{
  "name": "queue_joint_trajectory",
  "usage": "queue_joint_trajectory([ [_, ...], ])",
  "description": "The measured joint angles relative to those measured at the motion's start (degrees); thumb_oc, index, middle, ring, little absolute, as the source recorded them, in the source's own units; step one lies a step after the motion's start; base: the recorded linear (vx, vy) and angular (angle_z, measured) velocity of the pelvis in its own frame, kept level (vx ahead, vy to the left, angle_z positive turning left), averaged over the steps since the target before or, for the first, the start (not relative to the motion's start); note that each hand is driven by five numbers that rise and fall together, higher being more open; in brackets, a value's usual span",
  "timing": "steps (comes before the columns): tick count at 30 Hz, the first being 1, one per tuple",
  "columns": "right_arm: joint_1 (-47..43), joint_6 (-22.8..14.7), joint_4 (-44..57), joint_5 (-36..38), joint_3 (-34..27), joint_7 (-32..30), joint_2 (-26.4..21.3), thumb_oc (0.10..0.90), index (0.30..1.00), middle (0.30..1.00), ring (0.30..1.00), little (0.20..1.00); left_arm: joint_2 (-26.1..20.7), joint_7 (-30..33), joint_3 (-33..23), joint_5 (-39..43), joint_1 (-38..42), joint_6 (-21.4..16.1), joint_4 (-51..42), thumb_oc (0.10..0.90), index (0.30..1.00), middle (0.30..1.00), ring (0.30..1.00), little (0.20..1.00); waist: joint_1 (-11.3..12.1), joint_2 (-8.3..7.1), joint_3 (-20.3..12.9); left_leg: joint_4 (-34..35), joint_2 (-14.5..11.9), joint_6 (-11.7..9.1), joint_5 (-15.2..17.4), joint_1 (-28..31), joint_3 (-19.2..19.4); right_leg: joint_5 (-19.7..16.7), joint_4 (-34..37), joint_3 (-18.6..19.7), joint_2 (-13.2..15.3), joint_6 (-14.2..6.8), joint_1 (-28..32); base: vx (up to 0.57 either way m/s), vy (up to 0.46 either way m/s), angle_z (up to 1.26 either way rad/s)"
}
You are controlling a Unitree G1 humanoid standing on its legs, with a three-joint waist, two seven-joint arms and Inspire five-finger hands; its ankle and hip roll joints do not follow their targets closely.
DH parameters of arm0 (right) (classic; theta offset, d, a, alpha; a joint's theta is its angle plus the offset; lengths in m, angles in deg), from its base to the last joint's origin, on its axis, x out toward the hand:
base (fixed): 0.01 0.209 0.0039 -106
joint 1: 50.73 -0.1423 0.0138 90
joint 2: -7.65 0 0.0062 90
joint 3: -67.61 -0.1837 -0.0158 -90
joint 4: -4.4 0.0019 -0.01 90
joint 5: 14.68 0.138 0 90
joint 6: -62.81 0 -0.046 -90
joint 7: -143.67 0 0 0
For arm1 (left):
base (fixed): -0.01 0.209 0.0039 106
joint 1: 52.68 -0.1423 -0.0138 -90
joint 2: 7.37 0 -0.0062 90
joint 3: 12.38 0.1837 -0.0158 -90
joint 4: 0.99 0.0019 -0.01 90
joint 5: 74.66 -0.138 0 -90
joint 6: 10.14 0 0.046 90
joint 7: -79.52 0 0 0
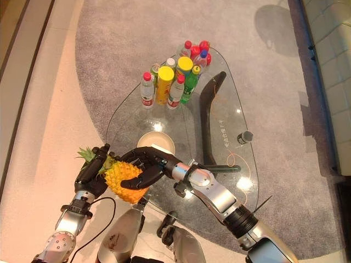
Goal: Pick up the fruit to the plate
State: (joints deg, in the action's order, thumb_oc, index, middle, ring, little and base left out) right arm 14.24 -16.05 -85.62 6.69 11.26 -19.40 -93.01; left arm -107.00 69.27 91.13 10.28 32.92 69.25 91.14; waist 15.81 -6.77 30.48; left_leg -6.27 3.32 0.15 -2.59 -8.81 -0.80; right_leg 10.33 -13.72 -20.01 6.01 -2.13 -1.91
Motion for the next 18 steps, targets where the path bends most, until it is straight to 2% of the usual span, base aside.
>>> queue_joint_trajectory([
  [4,1.0,-0.6,0.1,0.2,-0.6,-0.5,0.8,0.8,0.9,0.9,0.9,0.9,0.1,0.0,-1.2,0.1,-0.1,-0.4,0.0,0.1,0.3,0.3,0.3,0.2,0.0,-0.31,-0.2,0.0,0.0,0.0,0.0,0.0,0.0,0.0,0.0,0.0,0.0,0.0,0.0,0.0,0.0,0.0],
  [10,3.5,-2.7,0.9,3.3,-2.0,-1.5,5.8,0.8,0.9,0.9,0.9,0.9,3.0,0.0,-3.7,4.0,0.3,-2.3,0.0,0.1,0.3,0.3,0.3,0.2,-0.1,-0.37,-0.2,0.0,0.0,0.0,0.0,0.0,-0.1,0.0,0.0,0.0,0.0,0.0,0.0,0.0,0.0,0.0],
  [18,3.7,-3.1,0.9,3.4,-2.0,-2.6,6.3,0.8,0.9,0.9,0.9,0.9,3.3,0.0,-3.6,4.3,0.3,-2.3,0.0,0.1,0.3,0.3,0.3,0.2,-0.2,-0.37,-0.2,-0.5,0.1,0.2,0.2,-0.2,-0.3,-0.1,0.0,0.0,0.1,-0.1,0.0,0.0,0.0,0.0],
])
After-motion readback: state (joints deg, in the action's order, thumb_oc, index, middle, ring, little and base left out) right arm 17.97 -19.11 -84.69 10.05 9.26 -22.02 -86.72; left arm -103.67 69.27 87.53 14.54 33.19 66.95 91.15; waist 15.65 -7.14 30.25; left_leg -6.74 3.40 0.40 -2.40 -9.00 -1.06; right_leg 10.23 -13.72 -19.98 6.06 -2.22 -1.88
